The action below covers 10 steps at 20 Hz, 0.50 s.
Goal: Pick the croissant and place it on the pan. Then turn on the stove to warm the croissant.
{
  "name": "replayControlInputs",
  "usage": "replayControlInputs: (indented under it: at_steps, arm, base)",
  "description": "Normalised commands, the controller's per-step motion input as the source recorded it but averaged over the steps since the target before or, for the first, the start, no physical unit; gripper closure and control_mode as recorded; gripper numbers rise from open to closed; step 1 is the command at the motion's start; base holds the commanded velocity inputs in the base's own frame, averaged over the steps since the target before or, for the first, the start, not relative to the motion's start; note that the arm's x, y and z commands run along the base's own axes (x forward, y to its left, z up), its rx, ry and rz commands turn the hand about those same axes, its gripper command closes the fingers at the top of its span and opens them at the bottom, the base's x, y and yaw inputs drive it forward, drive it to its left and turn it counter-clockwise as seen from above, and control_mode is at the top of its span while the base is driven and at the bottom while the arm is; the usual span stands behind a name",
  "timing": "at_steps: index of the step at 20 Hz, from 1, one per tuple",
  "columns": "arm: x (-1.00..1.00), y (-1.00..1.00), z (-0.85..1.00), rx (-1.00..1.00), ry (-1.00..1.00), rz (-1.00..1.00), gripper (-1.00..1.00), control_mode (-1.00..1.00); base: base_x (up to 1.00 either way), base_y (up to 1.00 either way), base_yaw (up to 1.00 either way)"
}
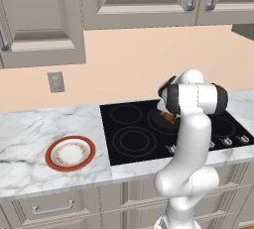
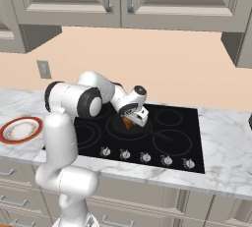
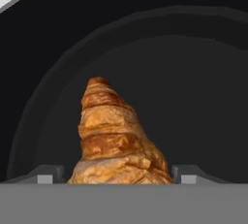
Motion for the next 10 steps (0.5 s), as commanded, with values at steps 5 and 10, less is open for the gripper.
replayControlInputs:
  at_steps: [5,10]
  arm:
    - [0.08,-0.02,-0.14,0.0,0.0,0.0,-1.0,-1.0]
    - [-0.11,0.0,0.0,-0.03,-0.11,-0.02,-1.0,-1.0]
  base:
    - [0.0,0.0,0.0]
    - [0.0,0.0,0.0]
